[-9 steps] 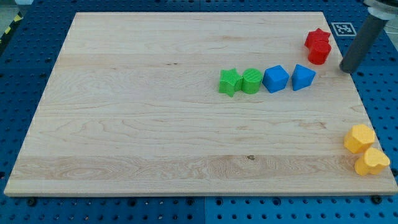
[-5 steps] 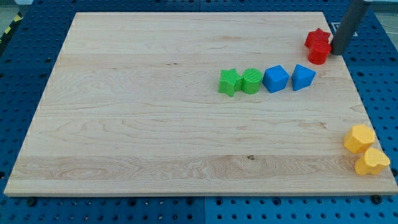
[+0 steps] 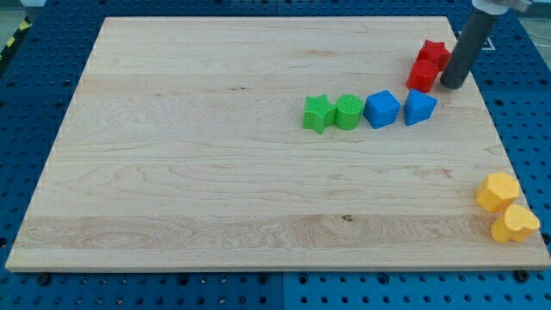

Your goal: Separate the red circle from the red star

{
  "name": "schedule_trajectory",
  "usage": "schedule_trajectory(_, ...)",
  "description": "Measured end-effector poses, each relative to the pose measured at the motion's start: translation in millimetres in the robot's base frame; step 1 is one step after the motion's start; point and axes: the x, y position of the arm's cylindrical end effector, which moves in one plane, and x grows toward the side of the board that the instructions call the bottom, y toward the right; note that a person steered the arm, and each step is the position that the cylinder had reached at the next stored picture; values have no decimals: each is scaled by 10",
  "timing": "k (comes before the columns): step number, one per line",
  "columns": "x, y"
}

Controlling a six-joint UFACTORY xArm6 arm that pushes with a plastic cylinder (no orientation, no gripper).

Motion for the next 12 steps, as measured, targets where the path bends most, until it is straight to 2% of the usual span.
schedule_trajectory(4, -1, -1245)
schedule_trajectory(8, -68, -1504)
schedule_trajectory(11, -267, -1505)
schedule_trajectory(12, -194, -1391)
